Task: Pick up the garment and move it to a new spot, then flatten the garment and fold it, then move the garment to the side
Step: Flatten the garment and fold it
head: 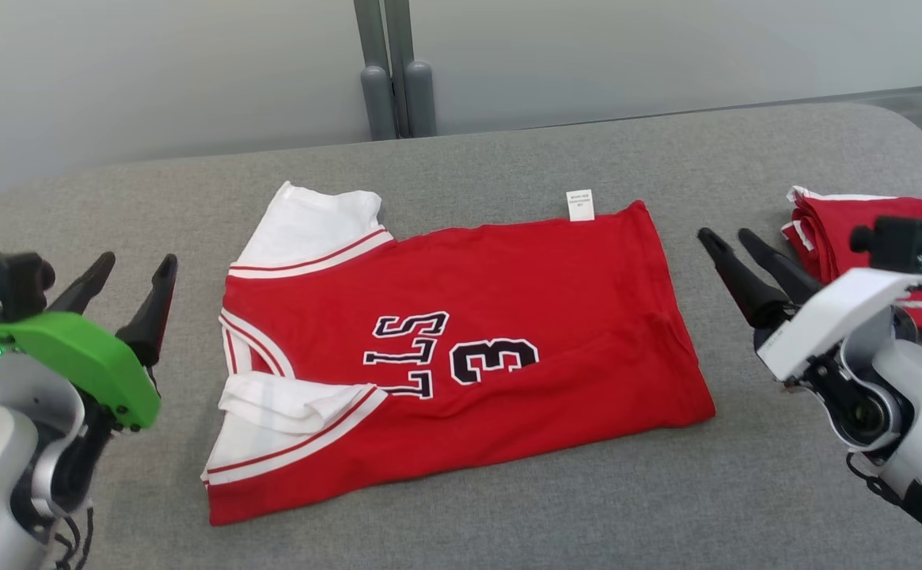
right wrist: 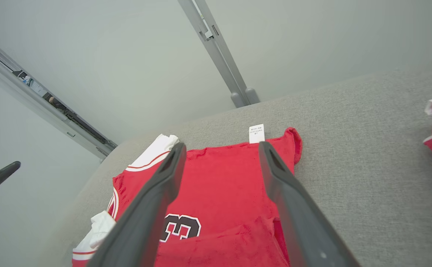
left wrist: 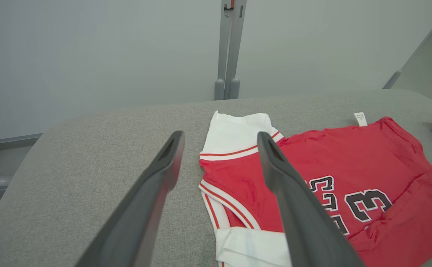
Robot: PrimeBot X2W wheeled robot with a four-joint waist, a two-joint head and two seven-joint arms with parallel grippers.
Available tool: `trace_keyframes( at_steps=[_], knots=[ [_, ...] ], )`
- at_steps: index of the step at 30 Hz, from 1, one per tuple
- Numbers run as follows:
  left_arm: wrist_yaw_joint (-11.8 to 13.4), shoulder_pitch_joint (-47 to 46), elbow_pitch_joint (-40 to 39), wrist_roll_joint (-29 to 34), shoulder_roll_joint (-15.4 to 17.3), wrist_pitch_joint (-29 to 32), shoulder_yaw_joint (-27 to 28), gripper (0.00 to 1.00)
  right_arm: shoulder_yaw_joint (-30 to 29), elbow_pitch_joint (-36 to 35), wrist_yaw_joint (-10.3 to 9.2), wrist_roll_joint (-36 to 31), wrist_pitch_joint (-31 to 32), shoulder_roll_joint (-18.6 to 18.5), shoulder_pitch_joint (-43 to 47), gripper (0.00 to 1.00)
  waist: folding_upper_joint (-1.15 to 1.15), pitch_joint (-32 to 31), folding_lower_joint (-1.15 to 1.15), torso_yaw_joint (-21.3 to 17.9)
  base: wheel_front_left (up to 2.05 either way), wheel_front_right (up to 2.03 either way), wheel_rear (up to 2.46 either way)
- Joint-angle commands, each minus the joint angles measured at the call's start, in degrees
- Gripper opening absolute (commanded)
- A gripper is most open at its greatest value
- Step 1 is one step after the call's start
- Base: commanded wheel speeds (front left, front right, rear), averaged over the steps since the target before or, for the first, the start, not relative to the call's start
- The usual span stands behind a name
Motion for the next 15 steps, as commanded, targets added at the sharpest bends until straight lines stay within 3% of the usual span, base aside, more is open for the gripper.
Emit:
trace_keyframes(
  at_steps=[1,7,11,15],
  knots=[
    [1.24,2.61,-1.06,0.58,-0.44,-2.69,0.55,1.0,-0.75,0.2,0.01,-1.41,-2.22,-0.26,2.06,1.0,0.0,-0.91,0.0,0.95,0.0,0.0,0.0],
    [6.64,12.55,-5.35,2.75,-1.84,-15.55,3.42,1.0,-8.82,1.06,0.0,-10.77,-5.21,1.72,9.26,1.0,0.0,-1.51,0.0,0.86,0.0,0.0,0.0],
    [9.11,18.71,-7.22,3.28,-2.95,-18.94,6.46,1.0,-18.26,0.04,0.0,-19.32,-5.11,4.72,16.2,1.0,0.0,-1.66,0.0,0.84,0.0,0.0,0.0],
    [10.5,24.01,-10.21,8.59,-6.87,-19.58,11.58,1.0,-26.55,-2.14,0.0,-26.88,-5.11,9.32,23.52,1.0,0.0,-2.0,0.0,0.81,0.0,0.0,0.0]
  ],
)
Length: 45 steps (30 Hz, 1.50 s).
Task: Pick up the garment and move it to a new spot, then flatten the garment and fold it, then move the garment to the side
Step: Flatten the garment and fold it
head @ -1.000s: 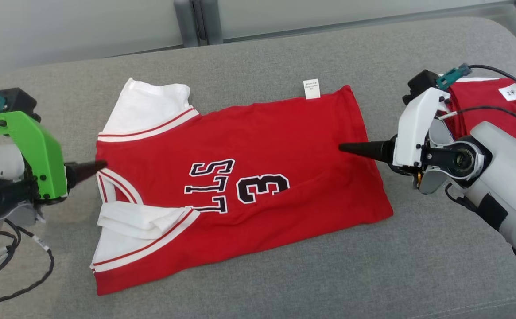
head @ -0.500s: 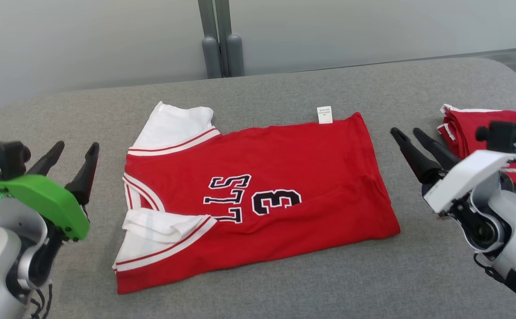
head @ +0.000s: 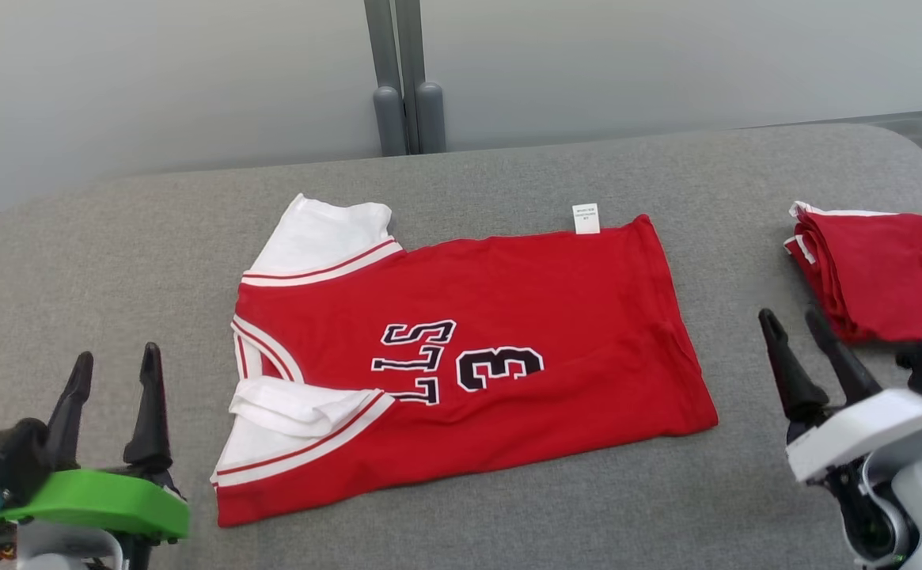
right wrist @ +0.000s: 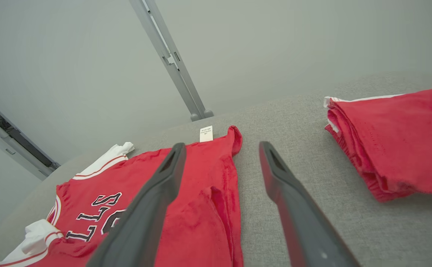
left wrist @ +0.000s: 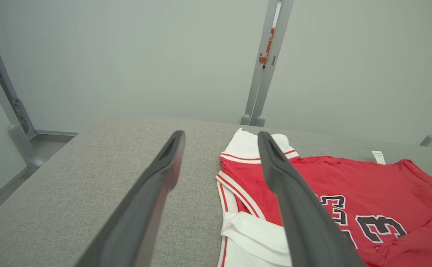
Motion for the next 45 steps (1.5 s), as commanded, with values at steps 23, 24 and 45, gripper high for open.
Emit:
trace_keyframes(
  at_steps=[23,24,45],
  knots=[
    [-8.8,0.23,18.77,13.1,-10.85,17.85,-2.17,1.0,-1.48,14.13,0.0,-10.78,15.94,8.93,-3.69,1.0,0.0,2.94,0.0,0.31,0.0,0.0,0.0],
    [-9.09,-1.03,19.45,13.06,-10.83,18.79,-2.24,1.0,-1.37,15.07,0.0,-10.94,17.68,9.31,-4.5,1.0,0.0,3.25,0.0,0.34,0.0,0.0,0.0],
    [-13.8,-4.8,29.9,8.69,-12.09,28.31,-4.98,0.0,1.49,19.62,0.0,-12.94,25.32,11.54,-8.63,0.0,0.0,3.22,0.0,0.51,0.0,0.0,0.0]
  ],
)
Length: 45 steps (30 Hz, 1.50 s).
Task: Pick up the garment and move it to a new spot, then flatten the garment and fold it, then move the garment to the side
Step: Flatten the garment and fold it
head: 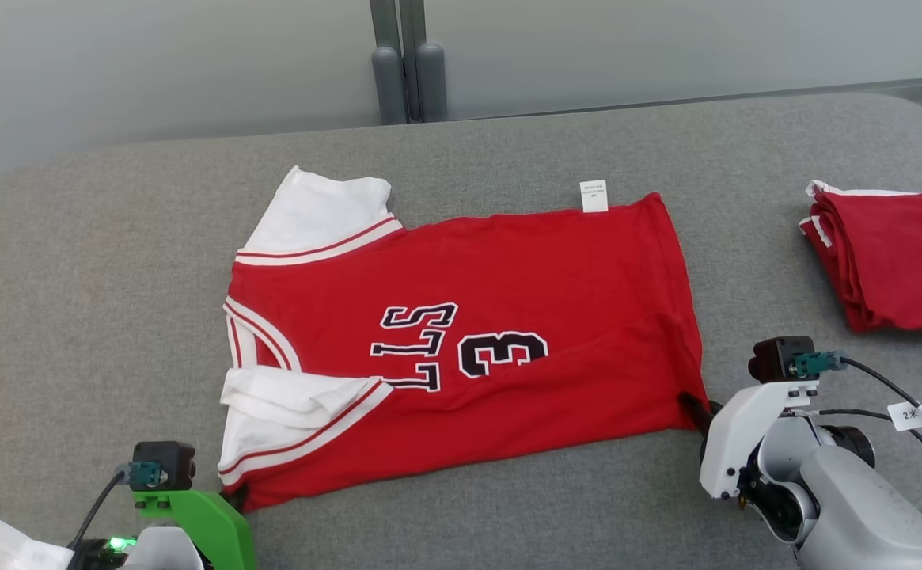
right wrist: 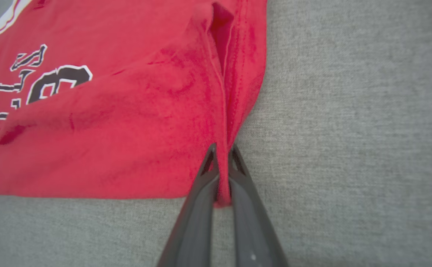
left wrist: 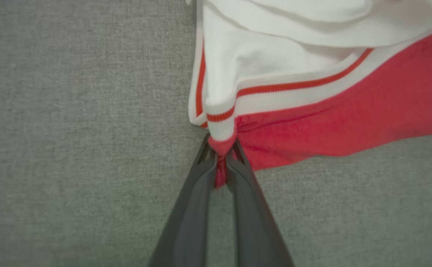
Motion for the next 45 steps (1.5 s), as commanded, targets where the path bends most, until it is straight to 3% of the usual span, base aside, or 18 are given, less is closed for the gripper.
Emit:
trace_keyframes(
  at_steps=[1,7,15,23,24,25,26,27,33,38,45],
  knots=[
    [-0.16,1.19,0.84,-0.71,0.4,1.07,-0.47,0.0,0.48,-0.28,0.0,-0.21,0.59,-0.46,0.34,0.0,0.0,-0.95,0.0,0.2,0.0,0.0,0.0],
    [0.8,4.29,-3.65,-1.39,3.45,4.54,-0.38,0.0,1.54,-4.11,-0.01,1.49,5.45,-3.4,3.22,0.0,0.0,-3.36,0.0,0.28,0.0,0.0,0.0],
    [3.42,12.01,-14.2,-4.62,8.67,9.15,1.33,0.0,-1.98,-10.81,-0.07,3.12,15.3,-7.64,10.64,0.0,0.0,-5.33,0.0,0.01,0.0,0.0,0.0],
    [5.99,16.47,-20.47,-6.6,10.69,12.18,2.26,0.0,-8.26,-18.32,-0.07,0.55,22.87,-5.47,18.97,0.0,0.0,-4.48,0.0,-0.54,0.0,0.0,0.0],
    [6.26,16.64,-20.89,-6.77,10.86,12.37,2.37,0.0,-9.08,-19.49,-0.07,-0.1,23.62,-4.86,19.69,0.2,0.0,-4.33,0.0,-0.66,0.0,0.0,0.0],
    [6.45,16.81,-21.23,-6.83,10.87,12.47,2.42,0.11,-9.71,-20.37,-0.06,-0.61,24.06,-4.41,20.17,0.39,0.0,-4.26,0.0,-0.77,0.0,0.0,0.0],
    [6.69,17.02,-21.44,-6.95,10.79,12.23,2.6,0.68,-10.6,-21.58,-0.06,-1.44,24.13,-3.88,20.64,0.92,0.0,-4.17,0.0,-0.9,0.0,0.0,0.0],
    [7.02,17.0,-21.66,-6.88,10.71,11.86,2.87,1.0,-11.19,-22.48,-0.06,-2.12,24.32,-3.46,21.02,1.0,0.0,-4.12,0.0,-1.0,0.0,0.0,0.0],
    [7.31,15.88,-23.05,-5.96,11.8,10.42,3.75,1.0,-14.59,-28.26,-0.03,-5.76,25.1,-1.94,21.69,1.0,0.0,-4.07,0.0,-1.93,0.0,0.0,0.0],
    [7.17,11.12,-25.82,-3.78,14.96,11.33,4.97,1.0,-17.74,-32.96,-0.03,-7.18,22.55,-1.35,19.07,1.0,0.0,-2.66,0.0,-2.4,0.0,0.0,0.0],
    [3.25,-2.87,-25.87,-2.9,16.5,14.57,5.81,1.0,-19.26,-31.16,-0.02,-7.47,17.36,0.1,9.89,1.0,0.0,3.34,0.0,-3.68,0.0,0.0,0.0]
  ],
)
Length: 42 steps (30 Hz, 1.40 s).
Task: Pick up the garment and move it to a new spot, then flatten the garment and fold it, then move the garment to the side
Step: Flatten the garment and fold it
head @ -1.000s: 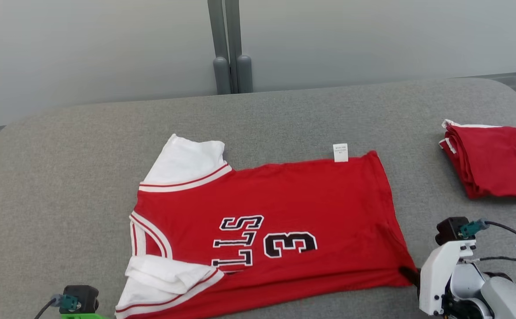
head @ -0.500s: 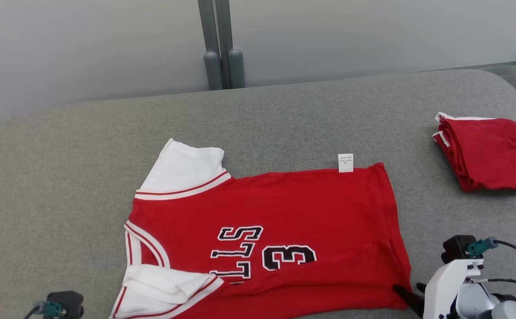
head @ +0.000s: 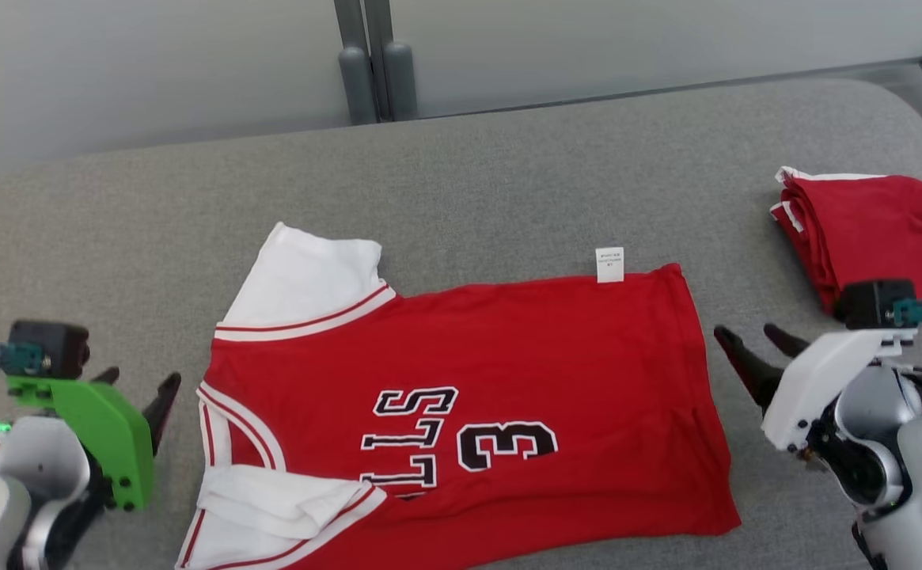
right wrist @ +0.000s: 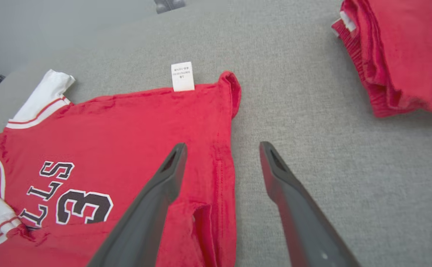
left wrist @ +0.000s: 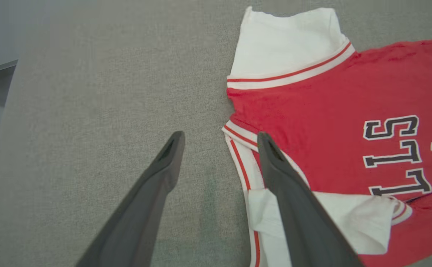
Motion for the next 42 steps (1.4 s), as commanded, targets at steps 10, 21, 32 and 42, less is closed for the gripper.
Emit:
trace_keyframes(
  at_steps=[10,21,32,42],
  knots=[
    [-9.98,-24.15,11.42,-0.21,-2.64,6.17,-2.38,1.0,5.92,12.48,-0.04,1.51,-4.14,-0.39,-19.18,1.0,0.0,14.59,0.0,-2.58,0.0,0.0,0.0],
    [-14.09,-39.67,22.14,-1.06,-4.43,8.67,-9.12,1.0,15.25,21.93,-0.04,3.71,-7.38,-0.13,-30.31,1.0,0.0,22.12,0.0,-4.82,0.0,0.0,0.0],
    [-14.18,-44.66,27.52,-6.29,-2.21,7.42,-14.09,1.0,24.25,25.77,-0.07,7.89,-10.51,0.7,-32.36,0.91,0.0,24.52,0.0,-7.86,0.0,0.0,0.0],
    [-14.05,-46.38,30.42,-8.11,-0.1,4.01,-17.68,0.0,27.23,27.2,-0.06,11.65,-16.41,-1.22,-32.93,0.0,0.0,22.3,0.0,-7.26,0.0,0.0,0.0]
  ],
)
